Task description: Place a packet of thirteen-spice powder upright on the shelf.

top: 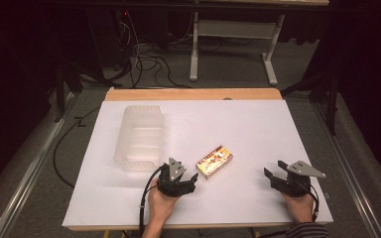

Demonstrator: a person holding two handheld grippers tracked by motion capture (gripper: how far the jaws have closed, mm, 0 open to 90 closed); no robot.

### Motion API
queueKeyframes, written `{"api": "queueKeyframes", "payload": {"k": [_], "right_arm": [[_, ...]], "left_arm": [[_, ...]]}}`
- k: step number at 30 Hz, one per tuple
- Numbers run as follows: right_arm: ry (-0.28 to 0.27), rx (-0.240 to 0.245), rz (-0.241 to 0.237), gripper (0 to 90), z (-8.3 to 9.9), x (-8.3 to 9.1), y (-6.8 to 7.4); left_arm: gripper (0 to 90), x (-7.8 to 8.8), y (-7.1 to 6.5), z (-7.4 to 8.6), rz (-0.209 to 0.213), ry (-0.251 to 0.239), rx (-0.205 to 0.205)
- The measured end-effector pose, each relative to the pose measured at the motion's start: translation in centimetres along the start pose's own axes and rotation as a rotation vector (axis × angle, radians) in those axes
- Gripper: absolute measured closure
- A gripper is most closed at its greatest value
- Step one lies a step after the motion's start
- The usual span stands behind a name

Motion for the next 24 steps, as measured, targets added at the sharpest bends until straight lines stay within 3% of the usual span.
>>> {"api": "queueKeyframes", "payload": {"k": [2,9,24], "right_arm": [[0.001,-0.002,-0.002,36.6,0.0,0.0,0.0],[-0.002,-0.006,-0.003,36.5,0.0,0.1,0.1],[-0.001,-0.002,-0.001,36.4,0.0,0.1,0.1]], "left_arm": [[26.8,0.2,-0.2,-0.5,0.007,-0.014,-0.012],[22.4,0.3,-0.3,-1.7,0.030,-0.008,0.008],[17.7,-0.5,-1.2,-4.7,0.064,0.036,-0.054]]}}
Point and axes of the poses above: each handheld gripper's, and its own axes: x roughly backward along the jaws, z roughly out of its underside, y roughly to its left, the point moved 5 cm from there along -x, roughly forward along the jaws, and after that the axes turned 11 degrees about y, right-handed, at the moved point
